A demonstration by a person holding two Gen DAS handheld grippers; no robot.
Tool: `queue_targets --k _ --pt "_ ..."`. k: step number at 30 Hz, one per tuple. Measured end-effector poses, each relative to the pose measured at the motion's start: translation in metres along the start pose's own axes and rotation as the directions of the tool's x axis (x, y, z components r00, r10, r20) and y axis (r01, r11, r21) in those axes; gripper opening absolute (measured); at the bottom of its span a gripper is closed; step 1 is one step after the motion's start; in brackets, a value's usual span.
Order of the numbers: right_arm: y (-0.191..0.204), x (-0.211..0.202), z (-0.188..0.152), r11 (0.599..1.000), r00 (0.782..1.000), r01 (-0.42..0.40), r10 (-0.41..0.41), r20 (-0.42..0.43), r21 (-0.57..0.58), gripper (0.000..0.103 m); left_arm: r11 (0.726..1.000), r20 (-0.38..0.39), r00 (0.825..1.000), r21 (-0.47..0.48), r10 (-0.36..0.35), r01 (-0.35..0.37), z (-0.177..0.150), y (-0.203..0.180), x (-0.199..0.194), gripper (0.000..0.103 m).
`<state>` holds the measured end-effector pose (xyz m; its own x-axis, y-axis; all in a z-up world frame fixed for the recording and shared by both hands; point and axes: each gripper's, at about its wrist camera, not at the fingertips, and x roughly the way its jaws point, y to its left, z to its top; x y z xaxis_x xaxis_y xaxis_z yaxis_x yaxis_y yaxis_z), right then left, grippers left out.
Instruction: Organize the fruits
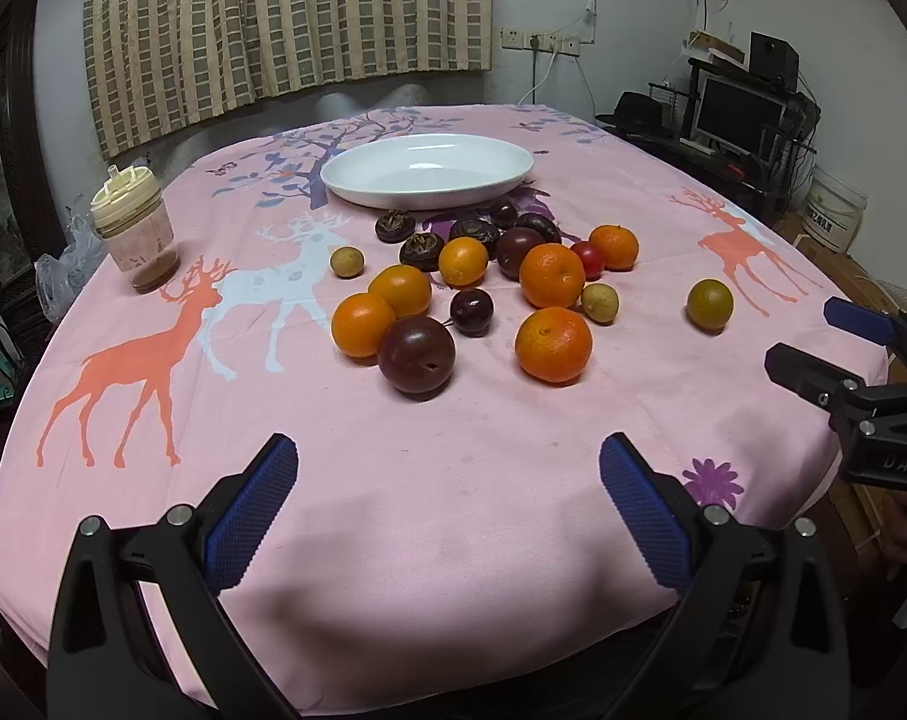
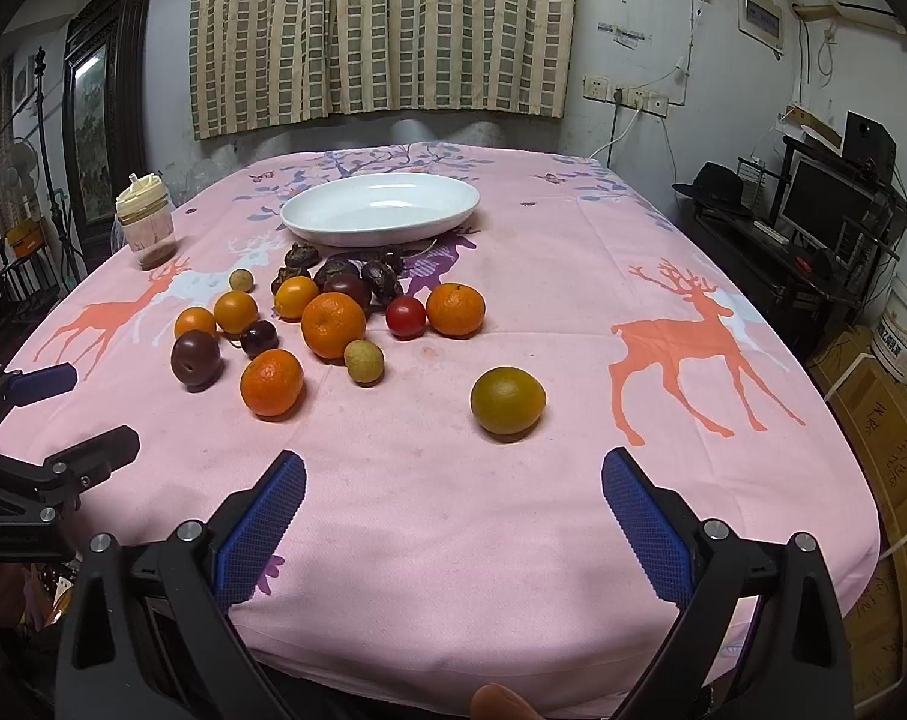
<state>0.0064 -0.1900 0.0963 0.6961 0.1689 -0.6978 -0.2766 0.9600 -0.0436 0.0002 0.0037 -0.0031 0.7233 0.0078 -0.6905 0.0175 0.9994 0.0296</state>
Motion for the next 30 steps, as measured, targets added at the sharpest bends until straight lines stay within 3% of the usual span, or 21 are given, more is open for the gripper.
queue_targets --k 30 --pt "0.0003 -0.001 -0.0005 1.0 1.0 0.001 -0.001 0.0 -0.002 0.099 1.0 -0.008 1.0 0.001 0.005 -0.005 -0.0015 0.0 0.0026 0.098"
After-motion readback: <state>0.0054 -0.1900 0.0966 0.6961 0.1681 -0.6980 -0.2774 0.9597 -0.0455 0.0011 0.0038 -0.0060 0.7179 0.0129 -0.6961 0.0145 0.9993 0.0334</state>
